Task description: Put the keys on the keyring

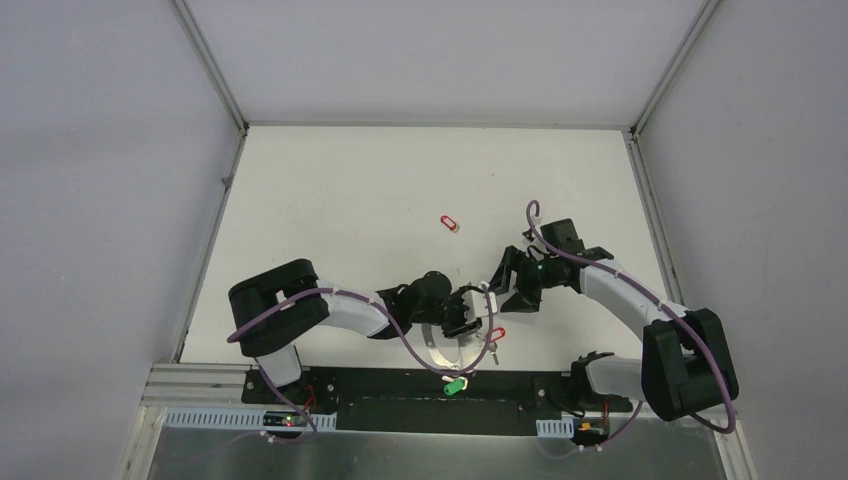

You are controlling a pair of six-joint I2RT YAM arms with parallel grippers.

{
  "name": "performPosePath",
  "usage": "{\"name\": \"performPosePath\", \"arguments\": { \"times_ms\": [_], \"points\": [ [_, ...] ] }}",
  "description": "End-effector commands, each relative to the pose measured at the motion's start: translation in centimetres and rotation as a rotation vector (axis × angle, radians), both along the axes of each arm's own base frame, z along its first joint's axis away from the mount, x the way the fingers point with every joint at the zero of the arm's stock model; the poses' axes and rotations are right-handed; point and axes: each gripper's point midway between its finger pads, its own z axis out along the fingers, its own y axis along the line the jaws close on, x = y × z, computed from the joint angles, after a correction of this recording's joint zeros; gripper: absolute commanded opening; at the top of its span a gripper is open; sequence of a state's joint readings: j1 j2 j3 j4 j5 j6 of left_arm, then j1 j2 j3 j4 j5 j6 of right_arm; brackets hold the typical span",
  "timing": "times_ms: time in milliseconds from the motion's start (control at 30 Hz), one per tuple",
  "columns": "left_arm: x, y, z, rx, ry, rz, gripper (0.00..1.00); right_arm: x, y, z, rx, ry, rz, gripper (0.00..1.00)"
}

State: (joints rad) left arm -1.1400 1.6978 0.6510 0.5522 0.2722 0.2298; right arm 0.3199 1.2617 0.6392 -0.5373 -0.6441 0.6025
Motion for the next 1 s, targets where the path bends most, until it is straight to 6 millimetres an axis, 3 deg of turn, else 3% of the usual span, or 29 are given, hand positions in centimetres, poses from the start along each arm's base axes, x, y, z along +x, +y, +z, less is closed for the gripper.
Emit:
{"name": "performPosePath", "arguments": {
  "times_ms": [0, 367, 467, 767, 967],
  "points": [
    [-0.4, -1.9, 1.8, -0.07, -0.045, -0.066, 0.36, 0.0, 0.0, 0.8, 0.031, -0.021, 0.016, 0.7],
    [-0.6, -1.0, 1.4, -0.03, -0.053, -0.072, 0.02, 0.3, 0.3, 2.5, 0.071, -0.084, 0.055, 0.73],
    [-0.6, -0.6, 1.8, -0.015, -0.048, -0.07, 0.0, 0.6, 0.5, 4.0, 0.1, -0.159, 0.087, 0.76],
    [0.3, 1.9, 7.5, -0.083, -0.03, 0.093, 0.0, 2.5, 1.0, 10.5, 0.203, -0.61, 0.1, 0.85],
    [-0.1, 4.3, 12.3, -0.184, -0.018, 0.168, 0.0, 0.2, 1.9, 15.1, 0.353, -1.019, 0.265, 0.85]
  ]
}}
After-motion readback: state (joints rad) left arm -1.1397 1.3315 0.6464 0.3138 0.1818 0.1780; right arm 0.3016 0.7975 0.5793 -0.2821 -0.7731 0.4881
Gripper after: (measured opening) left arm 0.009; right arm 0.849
